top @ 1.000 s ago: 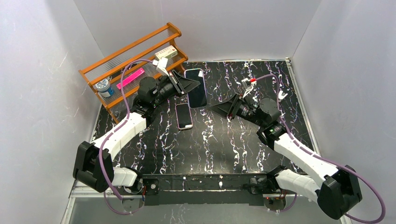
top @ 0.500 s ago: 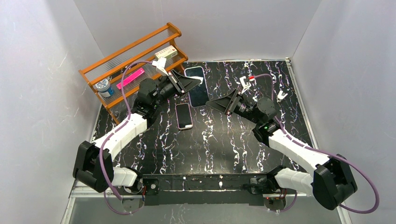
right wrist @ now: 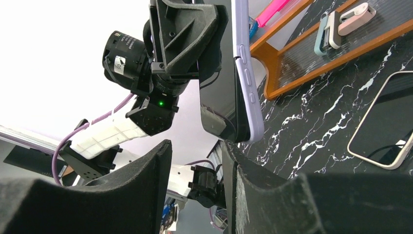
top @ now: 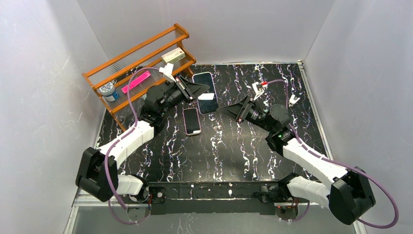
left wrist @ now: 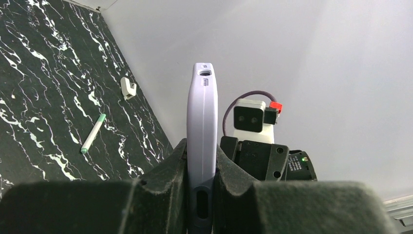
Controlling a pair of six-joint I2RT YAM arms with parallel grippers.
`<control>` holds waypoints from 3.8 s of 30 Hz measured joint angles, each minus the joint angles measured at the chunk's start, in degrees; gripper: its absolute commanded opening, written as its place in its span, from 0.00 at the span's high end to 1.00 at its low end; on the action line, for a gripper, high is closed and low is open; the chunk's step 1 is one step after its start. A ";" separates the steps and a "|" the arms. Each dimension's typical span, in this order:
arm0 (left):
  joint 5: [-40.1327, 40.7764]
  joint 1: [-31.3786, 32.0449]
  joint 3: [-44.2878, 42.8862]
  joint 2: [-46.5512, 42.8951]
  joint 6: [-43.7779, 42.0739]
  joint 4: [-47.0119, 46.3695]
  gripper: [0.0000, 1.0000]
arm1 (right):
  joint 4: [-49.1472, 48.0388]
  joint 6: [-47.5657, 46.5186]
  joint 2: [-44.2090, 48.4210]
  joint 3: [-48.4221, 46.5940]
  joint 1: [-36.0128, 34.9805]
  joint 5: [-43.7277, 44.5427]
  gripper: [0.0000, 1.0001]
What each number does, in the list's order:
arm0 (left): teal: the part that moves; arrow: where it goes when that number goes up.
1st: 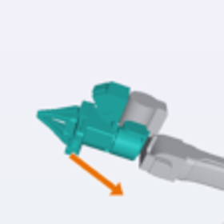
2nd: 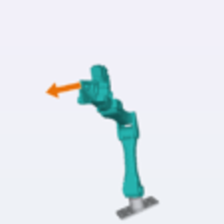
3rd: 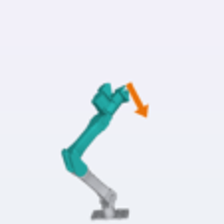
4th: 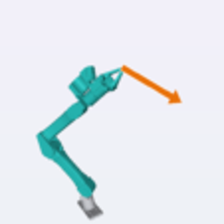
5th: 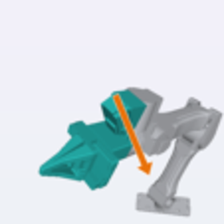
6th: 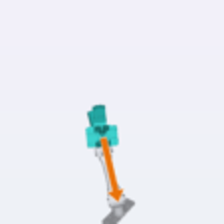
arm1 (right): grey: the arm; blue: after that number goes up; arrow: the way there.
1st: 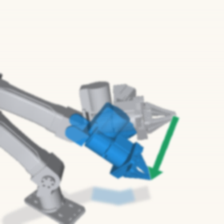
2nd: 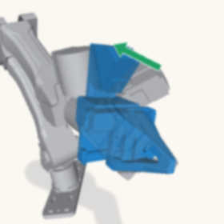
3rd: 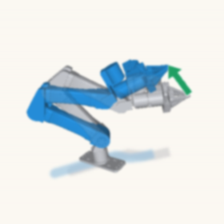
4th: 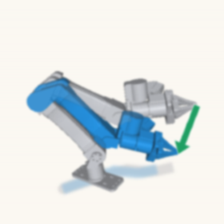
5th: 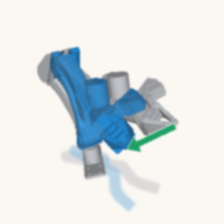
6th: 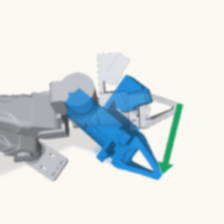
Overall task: Take the phone out of the phone case
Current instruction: Remove the phone case from the phone.
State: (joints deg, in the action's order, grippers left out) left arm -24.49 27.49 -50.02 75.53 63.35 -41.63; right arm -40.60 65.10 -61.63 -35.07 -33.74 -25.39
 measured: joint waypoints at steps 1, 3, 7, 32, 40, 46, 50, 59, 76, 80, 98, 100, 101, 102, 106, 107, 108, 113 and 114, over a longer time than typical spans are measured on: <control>0.07 0.02 0.00 -0.09 0.07 -0.02 1.00 | 0.81 -0.39 0.74 0.07 0.00 0.20 0.49; 0.11 0.02 0.00 -0.24 0.17 -0.04 1.00 | 1.75 -0.85 2.16 0.35 0.00 0.59 0.49; 0.09 0.02 0.00 -0.39 0.42 -0.39 1.00 | 2.40 -1.09 3.82 1.01 0.00 1.31 0.50; 4.04 3.04 -0.02 -0.42 1.40 -2.89 1.00 | -3.17 1.36 -0.33 1.51 0.46 1.03 0.53; 5.01 6.01 -0.02 0.02 2.25 -4.87 1.00 | -9.03 2.45 -2.43 1.55 0.59 -0.33 0.55; 5.79 7.15 -0.02 0.17 2.27 -6.84 1.00 | -12.50 2.93 -3.34 1.55 1.90 -1.88 0.64; 6.29 7.96 -0.02 0.42 1.97 -7.74 1.00 | -15.12 3.80 -4.94 1.42 2.56 -3.48 0.79; 6.40 8.63 0.98 -1.77 -0.68 -6.75 0.53 | -17.05 5.79 -6.23 0.26 3.30 -5.90 0.99; 6.78 8.90 10.78 -15.30 -9.81 4.13 0.29 | -11.50 5.92 -5.05 -2.12 4.85 -1.03 0.99; 7.13 8.90 12.28 -15.17 -9.81 5.70 0.29 | -11.32 6.12 -5.05 -2.34 4.85 -0.46 0.99; 7.13 9.03 12.26 -9.18 -7.02 3.80 0.29 | -10.12 6.80 -5.05 -2.45 4.85 -0.44 0.99; 7.08 9.03 12.24 -9.03 -6.49 3.17 0.29 | -10.16 6.97 -5.05 -2.45 4.85 -0.42 0.99; 7.04 9.03 12.24 -8.94 -6.27 2.80 0.29 | -10.21 7.04 -5.05 -2.45 4.85 -0.39 0.99; 6.93 9.03 12.22 -8.81 -6.05 2.40 0.29 | -10.21 7.10 -5.03 -2.45 4.85 -0.35 0.99; 6.51 9.07 12.04 -8.35 -4.94 0.96 0.29 | -10.10 7.17 -4.72 -2.45 4.87 -0.28 0.99; 6.43 9.07 12.02 -8.33 -4.68 0.70 0.30 | -10.14 7.26 -4.66 -2.45 4.85 -0.28 0.99; 6.29 9.07 12.02 -8.28 -4.48 0.48 0.30 | -10.19 7.41 -4.57 -2.45 4.85 -0.28 0.99; 6.25 9.09 12.00 -8.22 -3.69 -0.39 0.37 | -10.29 8.04 -4.35 -2.45 4.90 -0.26 0.99; 6.27 9.09 12.00 -8.22 -3.48 -0.50 0.39 | -10.25 8.07 -4.33 -2.45 4.90 -0.28 0.99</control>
State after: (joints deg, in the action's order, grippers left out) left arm -18.22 36.58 -38.02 67.31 59.88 -42.13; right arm -50.85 73.17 -65.95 -37.52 -28.84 -25.67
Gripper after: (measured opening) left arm 0.660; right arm 0.138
